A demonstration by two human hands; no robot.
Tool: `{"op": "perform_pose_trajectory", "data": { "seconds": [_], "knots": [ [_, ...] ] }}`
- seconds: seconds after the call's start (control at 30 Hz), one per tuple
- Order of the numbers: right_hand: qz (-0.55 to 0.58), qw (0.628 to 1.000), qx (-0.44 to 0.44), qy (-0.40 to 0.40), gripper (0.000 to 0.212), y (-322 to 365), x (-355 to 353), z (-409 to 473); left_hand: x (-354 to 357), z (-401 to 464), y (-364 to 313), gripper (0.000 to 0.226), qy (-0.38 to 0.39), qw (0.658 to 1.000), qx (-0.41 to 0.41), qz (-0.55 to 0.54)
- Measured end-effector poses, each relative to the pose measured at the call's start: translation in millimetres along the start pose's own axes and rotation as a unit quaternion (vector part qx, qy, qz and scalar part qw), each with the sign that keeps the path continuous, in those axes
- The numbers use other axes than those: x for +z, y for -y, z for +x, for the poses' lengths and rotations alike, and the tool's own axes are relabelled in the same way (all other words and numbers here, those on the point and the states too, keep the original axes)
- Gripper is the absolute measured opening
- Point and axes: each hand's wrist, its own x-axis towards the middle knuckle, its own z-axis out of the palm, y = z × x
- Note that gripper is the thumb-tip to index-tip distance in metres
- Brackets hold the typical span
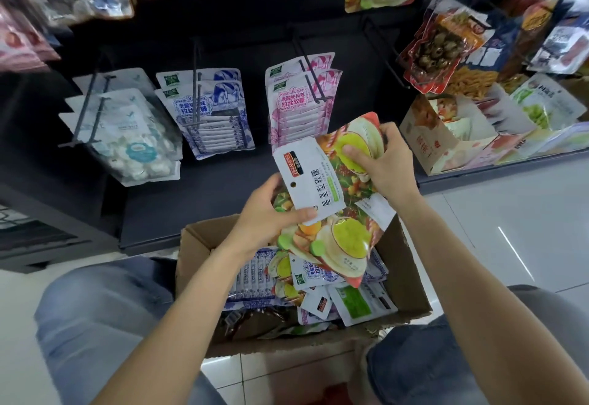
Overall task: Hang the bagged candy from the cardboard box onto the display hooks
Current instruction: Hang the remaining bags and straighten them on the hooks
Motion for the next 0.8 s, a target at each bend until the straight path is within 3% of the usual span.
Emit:
{"op": "perform_pose_trajectory", "data": {
  "seconds": [0.1,0.3,0.5,0.6,0.67,0.8],
  "knots": [
    [0.008,0.999,0.026,-0.043,0.044,-2.5,3.9,0.3,-2.4,2.9,-1.0,0.06,-0.001,1.0,-0.005,0.011],
    [0.135,0.972,0.112,-0.159,0.029,-11.0,2.8,-4.1,0.1,12.5,-8.1,0.042,0.013,0.997,0.026,0.065],
    [0.246,0.945,0.134,-0.168,0.017,-15.7,-13.5,-7.9,3.7,21.9,-22.4,0.046,-0.009,0.987,0.065,0.15],
    [0.235,0.951,0.125,-0.154,0.018,-15.9,-24.2,-10.3,5.6,27.2,-39.4,0.05,-0.021,0.985,0.083,0.15],
    [0.158,0.972,0.101,-0.143,0.025,-12.0,-32.6,-12.6,5.5,30.9,-51.1,0.054,-0.034,0.984,0.099,0.145],
    [0.051,0.989,0.026,-0.138,0.069,6.9,-53.5,-12.3,6.7,38.7,-80.7,0.058,-0.048,0.975,0.149,0.157]
  ]
}}
